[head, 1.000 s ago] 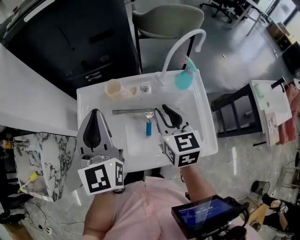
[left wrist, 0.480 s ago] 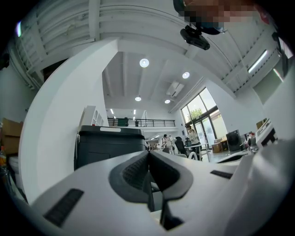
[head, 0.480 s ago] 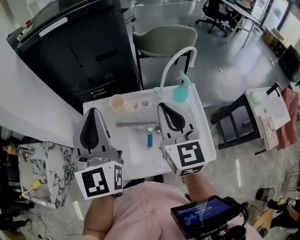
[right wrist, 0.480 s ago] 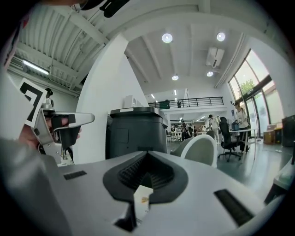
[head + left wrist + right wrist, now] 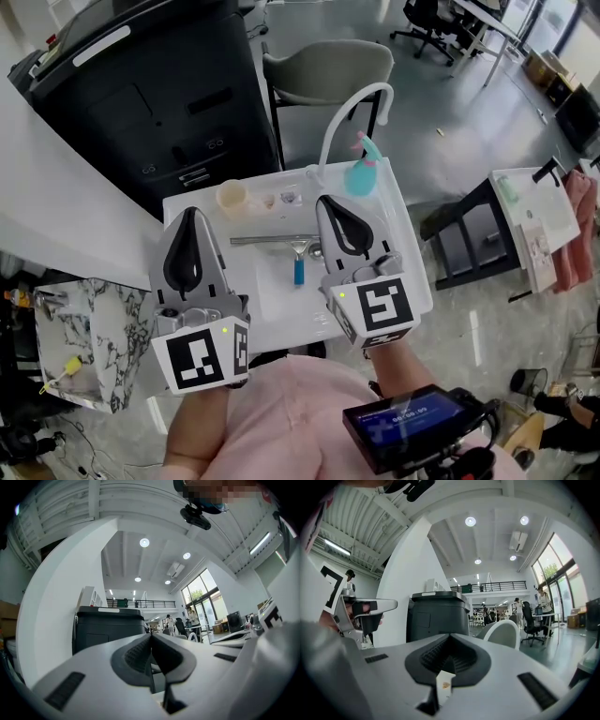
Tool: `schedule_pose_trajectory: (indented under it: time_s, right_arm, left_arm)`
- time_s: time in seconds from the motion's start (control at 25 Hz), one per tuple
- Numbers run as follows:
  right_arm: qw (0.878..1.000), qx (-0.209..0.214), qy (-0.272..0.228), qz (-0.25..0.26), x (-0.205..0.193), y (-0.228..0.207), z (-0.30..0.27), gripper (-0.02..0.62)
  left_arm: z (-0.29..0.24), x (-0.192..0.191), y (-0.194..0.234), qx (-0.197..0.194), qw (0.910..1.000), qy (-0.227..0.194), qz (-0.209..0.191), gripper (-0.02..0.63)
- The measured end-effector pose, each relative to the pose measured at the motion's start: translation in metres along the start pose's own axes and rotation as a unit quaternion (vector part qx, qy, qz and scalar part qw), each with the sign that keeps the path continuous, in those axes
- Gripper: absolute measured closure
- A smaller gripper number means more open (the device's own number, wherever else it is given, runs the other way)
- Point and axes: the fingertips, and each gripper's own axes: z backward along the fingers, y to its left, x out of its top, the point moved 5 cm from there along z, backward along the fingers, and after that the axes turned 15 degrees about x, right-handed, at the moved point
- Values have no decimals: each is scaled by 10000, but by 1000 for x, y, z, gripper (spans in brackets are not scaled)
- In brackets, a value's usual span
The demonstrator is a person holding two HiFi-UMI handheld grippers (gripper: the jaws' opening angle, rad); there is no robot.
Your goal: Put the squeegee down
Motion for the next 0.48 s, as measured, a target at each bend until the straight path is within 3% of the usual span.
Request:
schedule_pose_trajectory:
  time_s: [0.48]
  right_arm:
    - [10000,-20,33,-56,-5,2,-2,597]
  left_arm:
    - [-1,-7,-2,-60,10000,54,-15,597]
